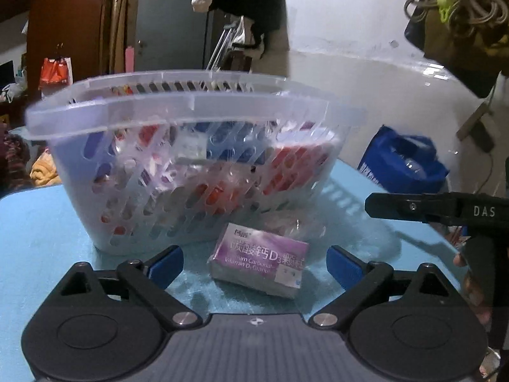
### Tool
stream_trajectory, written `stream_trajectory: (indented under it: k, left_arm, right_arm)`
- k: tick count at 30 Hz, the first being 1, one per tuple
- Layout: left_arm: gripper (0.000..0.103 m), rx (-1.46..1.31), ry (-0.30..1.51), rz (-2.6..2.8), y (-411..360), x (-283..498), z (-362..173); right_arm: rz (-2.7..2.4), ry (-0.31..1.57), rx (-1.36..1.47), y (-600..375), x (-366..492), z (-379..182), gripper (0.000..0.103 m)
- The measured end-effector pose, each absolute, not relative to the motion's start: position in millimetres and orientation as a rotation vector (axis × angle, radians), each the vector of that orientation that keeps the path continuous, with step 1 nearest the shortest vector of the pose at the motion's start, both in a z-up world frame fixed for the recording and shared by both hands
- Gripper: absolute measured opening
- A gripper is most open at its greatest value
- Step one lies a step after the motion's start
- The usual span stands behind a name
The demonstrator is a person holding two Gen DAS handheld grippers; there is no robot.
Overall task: Organize objects
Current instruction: 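Grasp the purple medicine box with left gripper while right grasps a clear bag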
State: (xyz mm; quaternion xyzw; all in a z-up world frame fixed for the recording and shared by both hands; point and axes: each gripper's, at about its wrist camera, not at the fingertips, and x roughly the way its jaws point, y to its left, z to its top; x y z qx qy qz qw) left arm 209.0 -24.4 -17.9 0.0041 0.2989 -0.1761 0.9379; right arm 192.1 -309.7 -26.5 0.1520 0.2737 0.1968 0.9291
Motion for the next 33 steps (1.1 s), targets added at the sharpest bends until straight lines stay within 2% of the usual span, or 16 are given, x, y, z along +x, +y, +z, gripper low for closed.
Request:
stream_trajectory:
  k: [4, 5, 6, 16, 24, 25, 26, 27, 28, 30, 33]
  left_arm:
    - [0.097, 0.042, 0.641, -0.35, -37, 214, -28]
    - [0.087, 0.051, 0.645, -0.341, -39, 214, -31]
    - [0.071, 0.046, 0.648, -0.324, -40, 213, -31]
    - [0.072, -0.136, 0.487, -0.295, 24, 177, -20]
    - [0.073, -0.212, 0.47, -0.338, 40, 181, -22]
    - [0.073, -0.217, 0.469, -0.338, 39, 182, -22]
    - [0.073, -0.223, 0.467, -0.339, 39, 183, -22]
    - [0.073, -0.23, 0.465, -0.343, 40, 183, -23]
    - [0.073, -0.239, 0.465, -0.348, 41, 184, -23]
    - [0.073, -0.255, 0.465, -0.351, 45, 183, -25]
    - [0.073, -0.26, 0.458, -0.353, 47, 182, -25]
  right_arm:
    - [0.391, 0.583, 0.322, -311, 192, -33, 0.103]
    - [0.386, 0.586, 0.329, -311, 191, -34, 0.103]
    - [0.383, 0.587, 0.336, -309, 192, -35, 0.103]
    - [0.424, 0.627, 0.132, -239, 199, -31, 0.103]
    - [0.387, 0.637, 0.011, -200, 208, -31, 0.103]
    - [0.383, 0.633, 0.02, -201, 209, -30, 0.1]
    - [0.377, 0.628, 0.03, -203, 209, -30, 0.09]
    - [0.367, 0.625, 0.044, -206, 209, -30, 0.086]
    - [0.355, 0.628, 0.056, -208, 208, -30, 0.076]
    - [0.383, 0.611, 0.087, -216, 204, -30, 0.068]
    - [0.42, 0.581, 0.143, -232, 189, -29, 0.067]
